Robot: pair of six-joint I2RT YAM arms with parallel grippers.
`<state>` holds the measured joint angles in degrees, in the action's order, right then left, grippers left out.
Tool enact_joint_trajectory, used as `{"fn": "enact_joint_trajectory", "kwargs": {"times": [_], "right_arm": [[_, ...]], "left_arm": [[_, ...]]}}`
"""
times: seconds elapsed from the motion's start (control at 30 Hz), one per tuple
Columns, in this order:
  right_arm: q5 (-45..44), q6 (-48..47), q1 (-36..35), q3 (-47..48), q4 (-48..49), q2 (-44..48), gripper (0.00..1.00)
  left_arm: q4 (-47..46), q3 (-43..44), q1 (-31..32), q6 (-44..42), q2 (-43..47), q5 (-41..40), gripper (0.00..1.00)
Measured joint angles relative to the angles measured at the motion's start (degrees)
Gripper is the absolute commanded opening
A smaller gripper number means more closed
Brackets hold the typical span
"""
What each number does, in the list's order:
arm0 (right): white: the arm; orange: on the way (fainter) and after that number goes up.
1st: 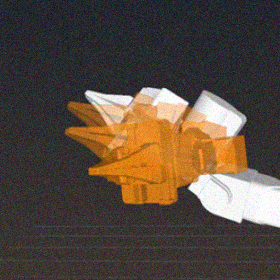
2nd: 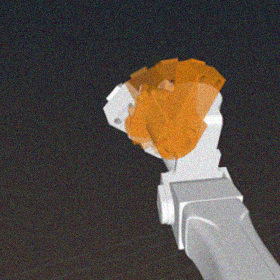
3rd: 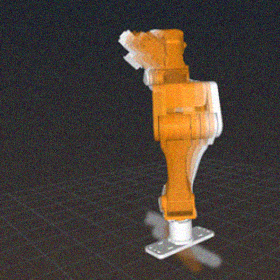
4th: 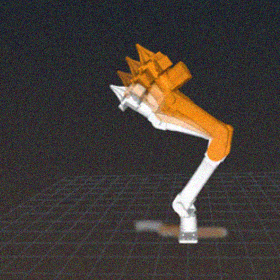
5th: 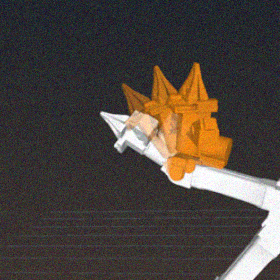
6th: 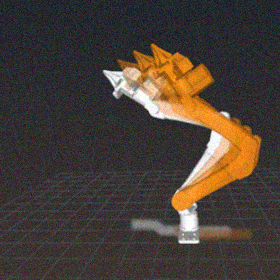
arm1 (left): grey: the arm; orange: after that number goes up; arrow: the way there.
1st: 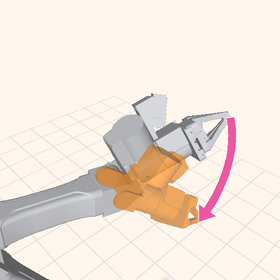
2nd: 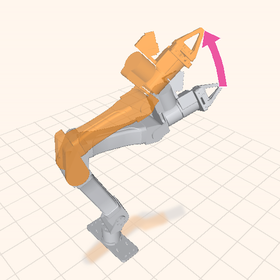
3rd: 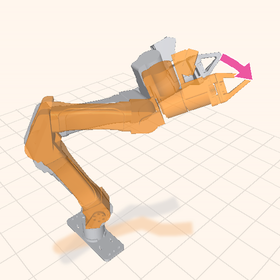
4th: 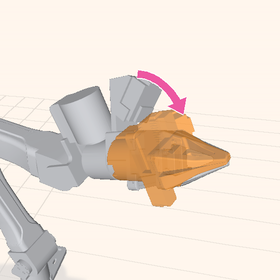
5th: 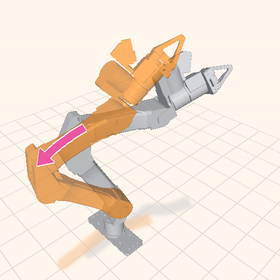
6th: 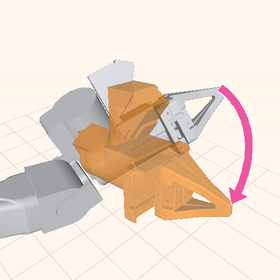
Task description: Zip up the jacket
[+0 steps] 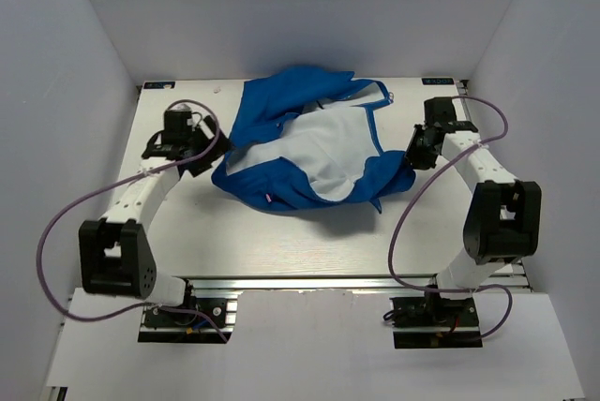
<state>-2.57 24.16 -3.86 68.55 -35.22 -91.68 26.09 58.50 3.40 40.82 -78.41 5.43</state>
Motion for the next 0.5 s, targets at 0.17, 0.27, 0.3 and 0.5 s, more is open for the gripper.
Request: {"fn": "enact_joint_trajectory", "kwargs": {"times": [0.17, 0.27, 0.3, 0.5], "right_arm": [[0.61, -1.05, 0.0, 5.64, 1.25, -6.71, 0.31], [0.9, -1.64, 0.0, 5.62, 1.22, -7.52, 0.32], [0.9, -1.84, 0.0, 5.57, 1.22, -7.48, 0.32], [0.11, -2.62, 0.0, 2.82, 1.97, -5.44, 0.33]], "left_arm": [[0.87, 9.81, 8.59, -11.45, -13.35, 6.36, 0.98], [2.43, 19.61, 16.04, -18.05, -22.23, 7.02, 0.98], [2.71, 21.97, 17.79, -19.47, -24.3, 7.04, 0.98], [6.58, 31.1, 21.33, -23.63, -32.89, 6.6, 0.98]]}}
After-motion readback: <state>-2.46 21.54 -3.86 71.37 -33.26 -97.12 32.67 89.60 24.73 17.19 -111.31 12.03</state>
